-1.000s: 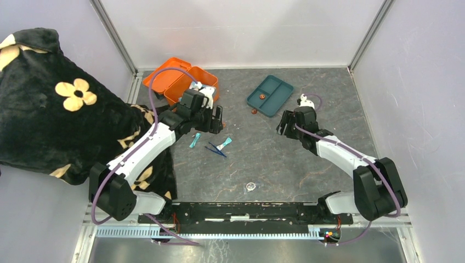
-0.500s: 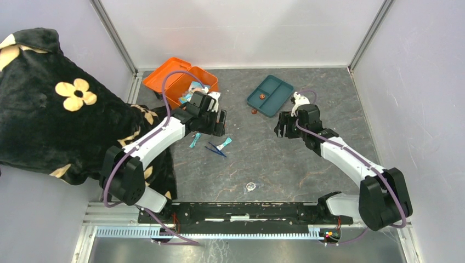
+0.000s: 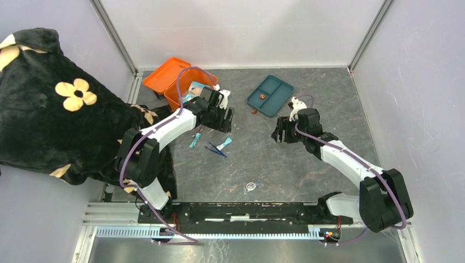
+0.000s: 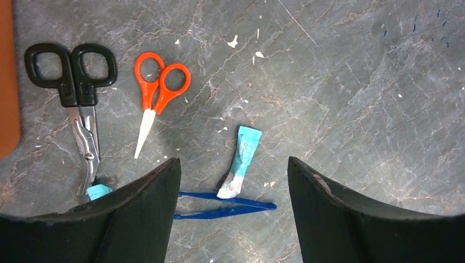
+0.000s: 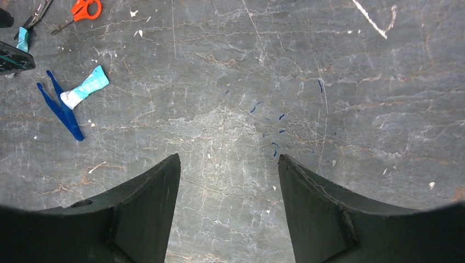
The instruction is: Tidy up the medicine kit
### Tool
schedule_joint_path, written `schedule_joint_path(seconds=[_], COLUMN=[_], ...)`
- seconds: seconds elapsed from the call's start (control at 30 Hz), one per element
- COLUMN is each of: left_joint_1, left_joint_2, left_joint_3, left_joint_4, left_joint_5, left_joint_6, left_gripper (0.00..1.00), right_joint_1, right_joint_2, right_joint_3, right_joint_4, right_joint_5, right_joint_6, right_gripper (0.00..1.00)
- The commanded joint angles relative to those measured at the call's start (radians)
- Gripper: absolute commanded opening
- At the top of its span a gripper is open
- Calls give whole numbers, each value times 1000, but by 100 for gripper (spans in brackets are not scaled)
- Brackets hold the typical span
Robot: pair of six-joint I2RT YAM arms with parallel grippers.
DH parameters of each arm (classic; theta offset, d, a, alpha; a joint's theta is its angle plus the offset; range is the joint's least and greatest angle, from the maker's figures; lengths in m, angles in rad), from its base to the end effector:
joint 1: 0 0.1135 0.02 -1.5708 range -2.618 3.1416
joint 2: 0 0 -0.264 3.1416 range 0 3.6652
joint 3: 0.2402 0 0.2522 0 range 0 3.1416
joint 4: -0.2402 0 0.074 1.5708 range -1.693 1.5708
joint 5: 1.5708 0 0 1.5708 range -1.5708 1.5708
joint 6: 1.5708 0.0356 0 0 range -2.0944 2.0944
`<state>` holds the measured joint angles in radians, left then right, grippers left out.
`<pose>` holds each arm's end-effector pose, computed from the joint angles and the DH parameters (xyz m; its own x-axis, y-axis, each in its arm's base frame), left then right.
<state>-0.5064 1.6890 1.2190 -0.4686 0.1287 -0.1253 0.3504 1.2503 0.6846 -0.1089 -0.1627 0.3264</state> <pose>0.3137 -0.1792 0.2300 -0.7684 0.2844 -0.5733 0.4549 0.8729 -0.1766 0.2432 0.0950 0.2152 -0.7024 0.0802 -0.7073 -0.2453 0.9055 0.3462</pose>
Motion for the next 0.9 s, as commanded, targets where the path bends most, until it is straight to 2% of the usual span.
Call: schedule_joint_path(seconds=[0.0, 0.13, 0.23, 0.43, 0.57, 0.63, 0.73, 0.87], left_joint_1=[2, -1, -4, -36, -40, -41, -41, -41], left_joint_2=[21, 50, 38, 38, 41, 27, -3, -36], left_joint_3=[35, 68, 66, 47, 64, 66, 55, 41], left_joint_4=[6, -41, -39, -34, -57, -57, -49, -30], left_joint_5=[47, 43, 44, 12, -28, -38, -38, -26], left_joint_6=[92, 114, 99, 78, 69, 65, 50, 26], left_gripper=[77, 73, 73, 73, 72, 72, 72, 72], right_joint_1=[-4, -5, -6, 4, 97, 152, 202, 215], right_joint_2=[-10, -46, -51, -38, -17, 7, 5, -107], right_joint_3=[-39, -61, -60, -54, -22, -1, -52, -180], right_joint_4=[63, 80, 82, -54, -118, -151, -73, 47], right_joint_5=[6, 133, 157, 221, 234, 187, -48, -195], right_joint_6=[85, 169, 236, 440, 408, 351, 193, 62], right_gripper=[72, 72, 72, 72, 72, 72, 66, 67])
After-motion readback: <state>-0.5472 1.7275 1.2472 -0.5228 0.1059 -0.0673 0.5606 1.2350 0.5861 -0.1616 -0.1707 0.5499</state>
